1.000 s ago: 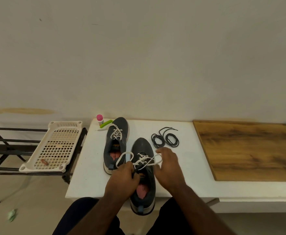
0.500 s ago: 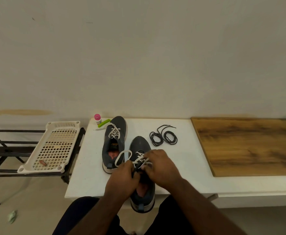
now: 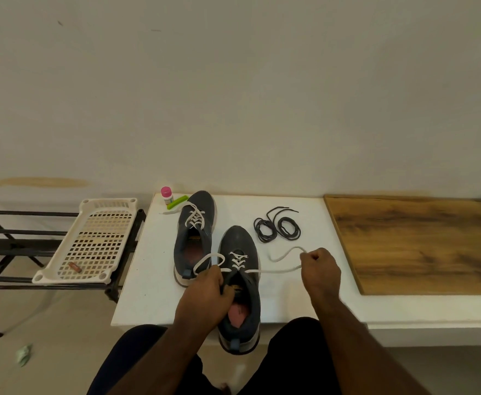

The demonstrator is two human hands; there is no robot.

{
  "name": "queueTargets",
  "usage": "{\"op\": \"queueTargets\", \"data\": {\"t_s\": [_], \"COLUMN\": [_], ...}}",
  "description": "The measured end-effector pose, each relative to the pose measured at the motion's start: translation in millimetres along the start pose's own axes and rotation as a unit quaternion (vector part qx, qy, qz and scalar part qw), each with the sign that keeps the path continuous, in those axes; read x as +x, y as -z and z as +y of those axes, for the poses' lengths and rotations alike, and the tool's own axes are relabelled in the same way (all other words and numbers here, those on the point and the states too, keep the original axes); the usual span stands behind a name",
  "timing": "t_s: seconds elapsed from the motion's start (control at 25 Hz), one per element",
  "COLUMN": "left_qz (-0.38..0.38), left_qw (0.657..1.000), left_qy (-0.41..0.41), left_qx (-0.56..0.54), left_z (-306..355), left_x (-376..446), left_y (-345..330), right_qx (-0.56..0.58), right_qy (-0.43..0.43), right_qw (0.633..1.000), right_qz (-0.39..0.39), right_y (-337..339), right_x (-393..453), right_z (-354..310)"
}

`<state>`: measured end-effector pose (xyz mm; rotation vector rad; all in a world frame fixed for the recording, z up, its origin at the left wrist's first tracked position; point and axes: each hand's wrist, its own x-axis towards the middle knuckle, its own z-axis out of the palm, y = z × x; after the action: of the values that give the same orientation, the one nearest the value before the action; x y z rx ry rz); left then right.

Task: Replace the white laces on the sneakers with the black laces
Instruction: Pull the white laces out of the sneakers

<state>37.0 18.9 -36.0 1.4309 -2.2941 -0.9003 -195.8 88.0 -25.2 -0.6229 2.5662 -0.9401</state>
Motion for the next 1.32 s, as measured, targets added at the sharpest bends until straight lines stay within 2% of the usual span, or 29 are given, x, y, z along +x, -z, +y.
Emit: {"op": "queueTargets", "data": {"t_s": [0.04, 0.12, 0.24, 0.32, 0.56, 0.76, 0.92, 1.04, 1.12, 1.32], "left_qz": [0.002, 0.007, 0.004, -0.008, -0.017, -0.002, -0.012, 0.012, 0.002, -0.042], "left_qw": [1.000, 1.000, 1.000, 0.998, 0.997, 0.998, 0.999, 0.991, 0.983, 0.964], "left_qy": [0.002, -0.004, -0.009, -0.014, -0.031, -0.036, -0.030, -0.094, -0.136, -0.165], "left_qx": [0.001, 0.003, 0.029, 0.061, 0.067, 0.052, 0.033, 0.092, 0.122, 0.202], "left_z": [0, 2, 8, 8, 6, -5, -6, 6, 15, 30], "left_x": [0, 1, 7, 12, 16, 13, 5, 6, 17, 37], "left_y": [-1, -3, -7, -8, -2, 10, 11, -4, -10, -3], "right_qx": [-0.036, -0.101, -0.057, -0.087, -0.151, -0.121, -0.106, -0.112, -0.108, -0.114], "right_qy": [0.007, 0.077, 0.170, 0.207, 0.232, 0.179, 0.166, 0.197, 0.204, 0.199], "right_qw": [0.999, 0.990, 0.969, 0.951, 0.936, 0.964, 0.969, 0.961, 0.961, 0.962], "right_qz": [-0.019, -0.053, -0.168, -0.212, -0.216, -0.154, -0.149, -0.157, -0.154, -0.151], "right_y": [1, -1, -24, -41, -48, -37, -35, -42, -44, -48], "right_x": [0, -14, -60, -75, -68, -57, -57, -68, -70, -68], "right_z": [3, -3, -24, -36, -37, -20, -17, -20, -20, -19]}}
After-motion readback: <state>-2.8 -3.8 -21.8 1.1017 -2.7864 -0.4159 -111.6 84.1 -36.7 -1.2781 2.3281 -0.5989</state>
